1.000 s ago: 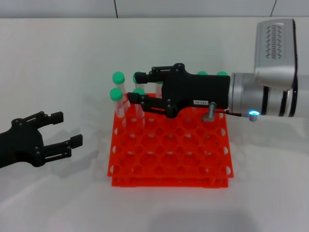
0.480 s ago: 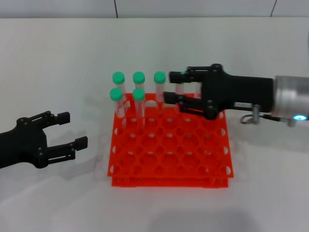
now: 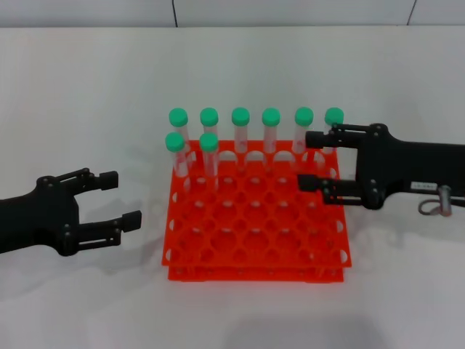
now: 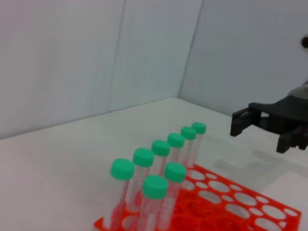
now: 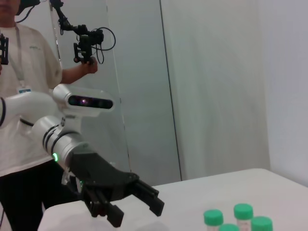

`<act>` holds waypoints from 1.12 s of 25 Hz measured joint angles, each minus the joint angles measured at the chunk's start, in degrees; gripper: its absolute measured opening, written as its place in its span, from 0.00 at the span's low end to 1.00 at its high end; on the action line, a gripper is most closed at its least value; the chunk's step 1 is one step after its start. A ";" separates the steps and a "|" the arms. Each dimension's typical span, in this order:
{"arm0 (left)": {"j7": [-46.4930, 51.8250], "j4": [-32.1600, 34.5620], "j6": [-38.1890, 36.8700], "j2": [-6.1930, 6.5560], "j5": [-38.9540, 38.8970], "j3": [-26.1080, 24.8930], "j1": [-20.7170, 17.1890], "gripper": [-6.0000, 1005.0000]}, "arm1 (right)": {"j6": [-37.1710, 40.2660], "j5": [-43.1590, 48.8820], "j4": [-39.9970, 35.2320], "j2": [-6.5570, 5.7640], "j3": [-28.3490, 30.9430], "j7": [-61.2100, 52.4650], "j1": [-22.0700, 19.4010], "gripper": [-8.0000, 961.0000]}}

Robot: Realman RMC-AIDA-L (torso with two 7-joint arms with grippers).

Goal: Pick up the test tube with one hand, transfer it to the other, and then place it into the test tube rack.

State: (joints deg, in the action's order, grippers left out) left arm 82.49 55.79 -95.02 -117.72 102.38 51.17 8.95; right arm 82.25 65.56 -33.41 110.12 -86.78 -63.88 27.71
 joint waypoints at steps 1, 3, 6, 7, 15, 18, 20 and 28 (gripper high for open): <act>0.10 -0.34 -0.56 0.14 0.07 -0.01 0.43 0.83 | 0.65 0.84 -0.01 0.05 0.68 0.00 -0.36 0.52; 0.19 -1.29 -1.68 0.51 0.21 -0.01 1.45 0.83 | 1.33 1.51 -0.02 0.04 1.17 0.07 -0.80 0.60; 0.57 -3.11 -2.98 1.33 0.57 -0.01 3.12 0.83 | 2.27 3.40 -0.13 -0.20 1.65 0.05 -1.22 0.71; 0.69 -3.61 -3.22 1.55 0.81 0.00 3.59 0.83 | 2.36 3.65 -0.15 -0.21 1.71 0.03 -1.23 0.71; 3.25 -5.06 -4.37 2.33 4.87 0.07 6.95 0.83 | 2.02 6.63 0.02 -0.36 1.95 -0.15 -1.39 0.84; 3.87 -4.93 -5.22 2.46 5.66 0.07 7.47 0.84 | 1.67 7.66 0.04 -0.43 2.31 -0.16 -1.47 0.89; 3.90 -4.77 -5.45 2.67 5.62 0.07 7.49 0.84 | 1.67 8.58 0.05 -0.44 2.89 -0.16 -1.56 0.89; 4.34 -4.71 -7.12 3.89 5.35 -0.56 7.68 0.84 | 2.21 9.93 -0.25 -1.06 4.80 -0.64 -2.48 0.89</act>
State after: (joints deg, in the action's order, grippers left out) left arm 86.84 51.09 -102.14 -113.83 107.73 50.61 16.63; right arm 84.46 75.49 -33.66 109.06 -81.98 -64.51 25.23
